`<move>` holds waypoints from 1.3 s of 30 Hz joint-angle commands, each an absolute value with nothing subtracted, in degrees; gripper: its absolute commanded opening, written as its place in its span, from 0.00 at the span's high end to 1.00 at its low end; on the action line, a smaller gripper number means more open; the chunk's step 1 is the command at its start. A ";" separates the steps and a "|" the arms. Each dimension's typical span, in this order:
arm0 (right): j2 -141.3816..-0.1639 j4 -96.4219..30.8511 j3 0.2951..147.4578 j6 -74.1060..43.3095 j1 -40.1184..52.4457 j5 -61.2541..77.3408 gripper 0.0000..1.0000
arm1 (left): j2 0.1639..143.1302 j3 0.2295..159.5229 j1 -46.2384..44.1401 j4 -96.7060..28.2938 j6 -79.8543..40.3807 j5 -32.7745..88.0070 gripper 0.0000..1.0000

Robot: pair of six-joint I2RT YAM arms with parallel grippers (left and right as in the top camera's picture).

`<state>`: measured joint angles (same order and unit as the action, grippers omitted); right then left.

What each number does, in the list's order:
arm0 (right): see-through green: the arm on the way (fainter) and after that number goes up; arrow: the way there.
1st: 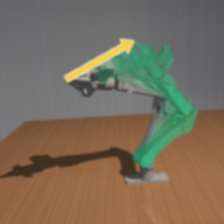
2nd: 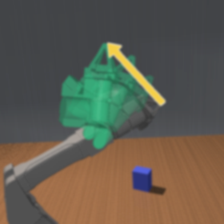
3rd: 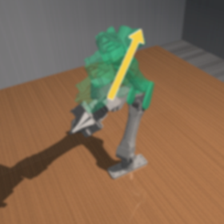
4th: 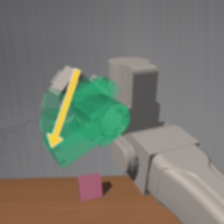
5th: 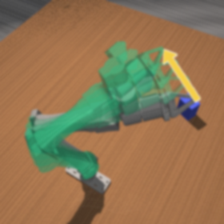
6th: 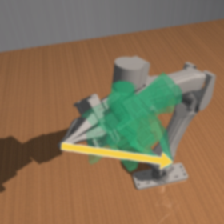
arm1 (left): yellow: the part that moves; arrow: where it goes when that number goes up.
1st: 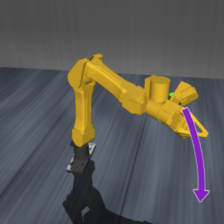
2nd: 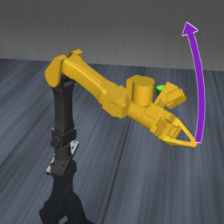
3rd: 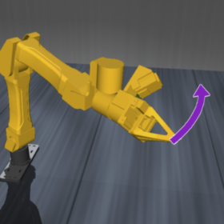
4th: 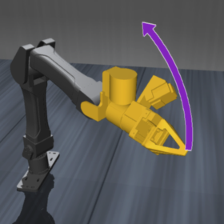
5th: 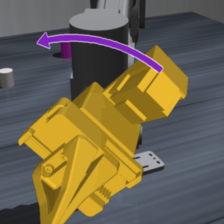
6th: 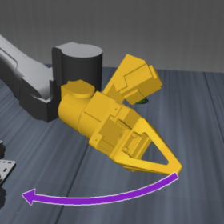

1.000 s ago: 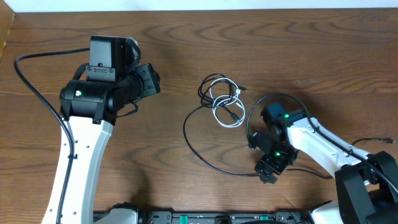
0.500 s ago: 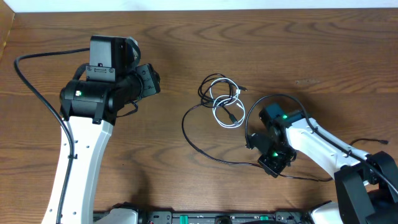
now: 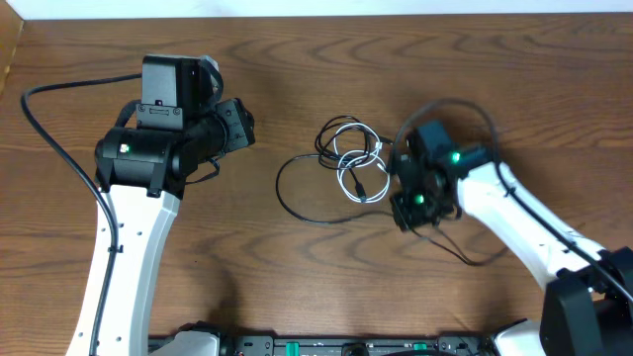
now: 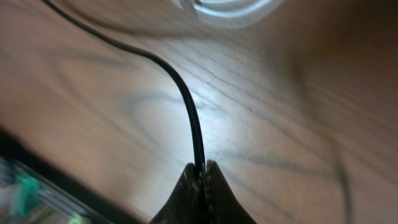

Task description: Untangle cables

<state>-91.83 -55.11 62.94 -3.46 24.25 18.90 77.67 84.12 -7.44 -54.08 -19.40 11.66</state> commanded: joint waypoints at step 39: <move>-102.19 -72.51 98.50 18.65 25.93 34.33 0.68 | 77.08 84.62 1.58 -57.49 -20.84 7.01 0.50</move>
<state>-98.13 -69.32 98.48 5.28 21.89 29.56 77.67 84.12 -1.98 -56.12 -19.86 8.43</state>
